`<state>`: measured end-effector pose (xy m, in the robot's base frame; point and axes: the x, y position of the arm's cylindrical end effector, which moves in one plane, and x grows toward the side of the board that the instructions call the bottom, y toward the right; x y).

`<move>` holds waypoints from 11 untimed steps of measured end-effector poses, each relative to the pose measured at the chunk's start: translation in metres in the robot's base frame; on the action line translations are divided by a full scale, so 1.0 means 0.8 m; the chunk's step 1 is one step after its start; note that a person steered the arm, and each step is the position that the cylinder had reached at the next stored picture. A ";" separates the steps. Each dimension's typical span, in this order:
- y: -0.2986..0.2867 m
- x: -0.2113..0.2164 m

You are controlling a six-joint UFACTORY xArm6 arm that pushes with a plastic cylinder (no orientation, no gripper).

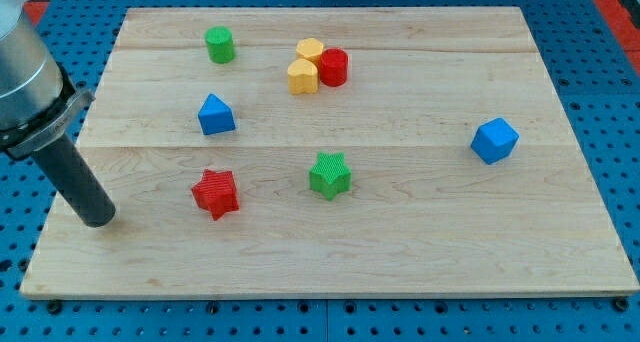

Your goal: Slide the red star towards the green star

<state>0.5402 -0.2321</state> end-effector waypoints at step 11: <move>0.184 -0.029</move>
